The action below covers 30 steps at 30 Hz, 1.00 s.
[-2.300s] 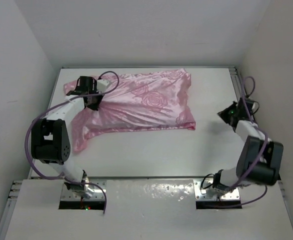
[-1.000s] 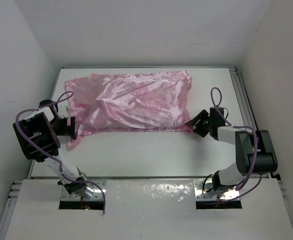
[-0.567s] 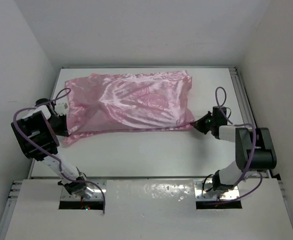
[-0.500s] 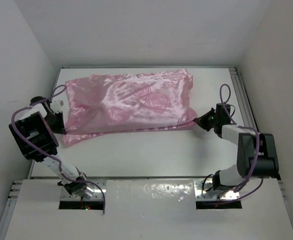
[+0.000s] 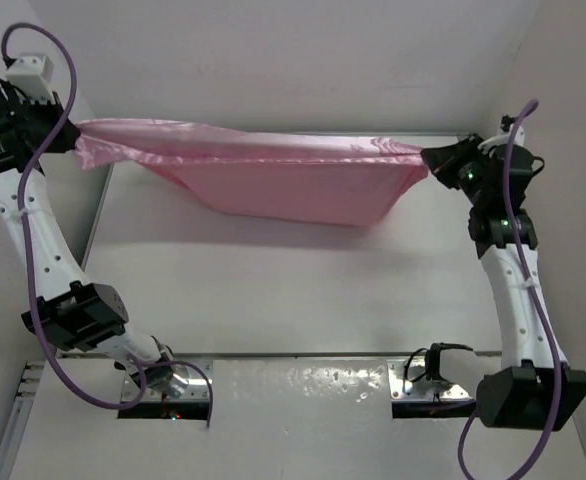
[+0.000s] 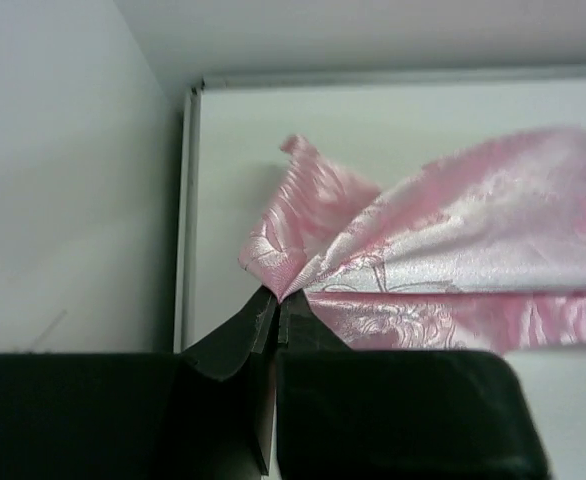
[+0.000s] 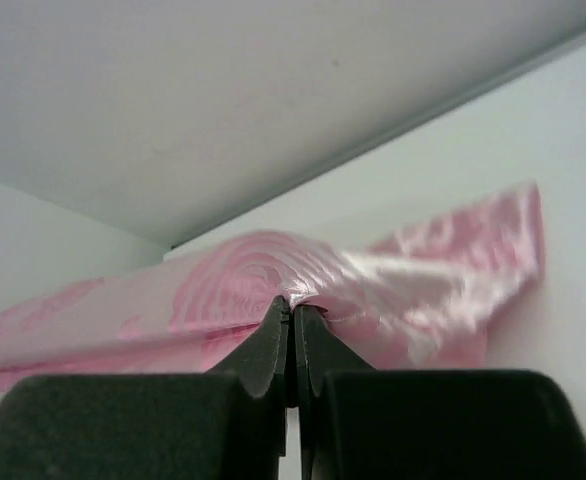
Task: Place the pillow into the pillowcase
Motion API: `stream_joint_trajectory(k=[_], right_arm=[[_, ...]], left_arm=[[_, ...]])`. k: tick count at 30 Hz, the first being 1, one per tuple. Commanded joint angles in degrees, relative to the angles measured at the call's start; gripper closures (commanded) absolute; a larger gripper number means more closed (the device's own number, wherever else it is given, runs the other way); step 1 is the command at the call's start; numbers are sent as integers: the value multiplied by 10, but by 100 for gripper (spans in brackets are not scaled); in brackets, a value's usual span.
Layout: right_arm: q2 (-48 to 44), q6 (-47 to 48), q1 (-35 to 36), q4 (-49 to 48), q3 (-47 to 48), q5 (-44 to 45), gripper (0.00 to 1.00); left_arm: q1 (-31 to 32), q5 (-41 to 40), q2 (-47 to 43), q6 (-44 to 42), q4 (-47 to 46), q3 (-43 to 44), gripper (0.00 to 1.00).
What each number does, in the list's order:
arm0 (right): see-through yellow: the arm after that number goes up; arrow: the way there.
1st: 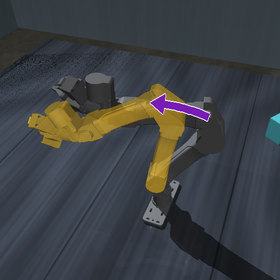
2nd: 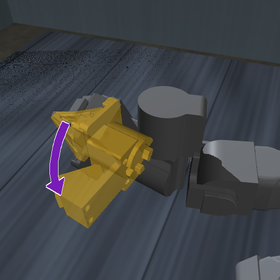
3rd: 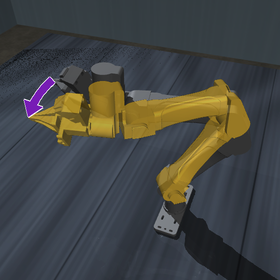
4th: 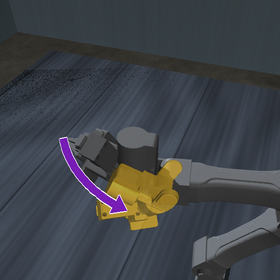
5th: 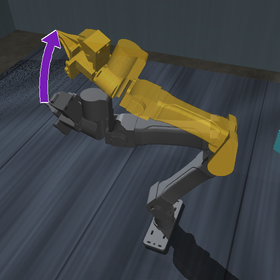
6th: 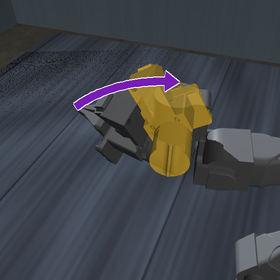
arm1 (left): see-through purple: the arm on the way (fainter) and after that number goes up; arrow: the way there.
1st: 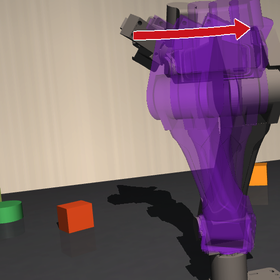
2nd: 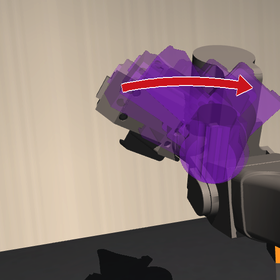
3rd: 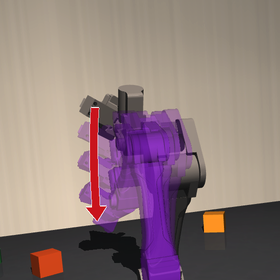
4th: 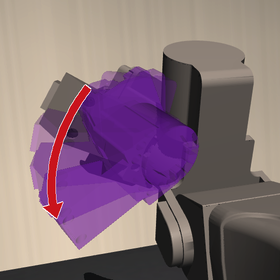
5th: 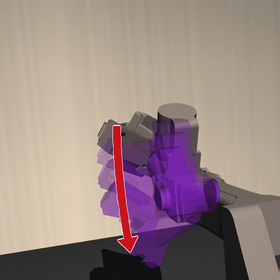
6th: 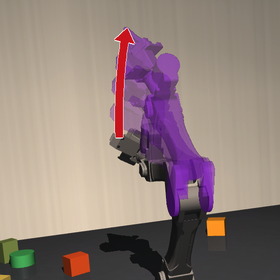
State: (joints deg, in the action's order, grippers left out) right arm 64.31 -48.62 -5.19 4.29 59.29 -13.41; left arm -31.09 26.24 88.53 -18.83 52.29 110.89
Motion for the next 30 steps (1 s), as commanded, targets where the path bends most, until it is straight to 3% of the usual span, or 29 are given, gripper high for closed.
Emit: stream_joint_trajectory(k=[1, 8, 17, 22, 24, 26, 30], right_arm=[[-38, 62, -36, 32, 77, 79, 100], [-22, 85, -56, 81, 187, 55, 100], [156, 78, -54, 103, 345, 3, 100], [285, 67, -45, 123, 519, 20, 100], [345, 56, -42, 133, 602, 20, 100], [379, 51, -38, 137, 665, 22, 100], [351, 70, -32, 111, 647, 48, 100]], left_arm=[[-20, -65, 0, 6, -12, 91, 100], [-17, -94, -8, 34, -90, 158, 100], [62, -143, 88, 34, -101, 180, 100], [139, -215, 178, 42, -131, 268, 100], [156, -239, 221, 76, -148, 326, 100], [157, -238, 221, 122, -198, 327, 100], [158, -231, 201, 146, -240, 326, 100]])
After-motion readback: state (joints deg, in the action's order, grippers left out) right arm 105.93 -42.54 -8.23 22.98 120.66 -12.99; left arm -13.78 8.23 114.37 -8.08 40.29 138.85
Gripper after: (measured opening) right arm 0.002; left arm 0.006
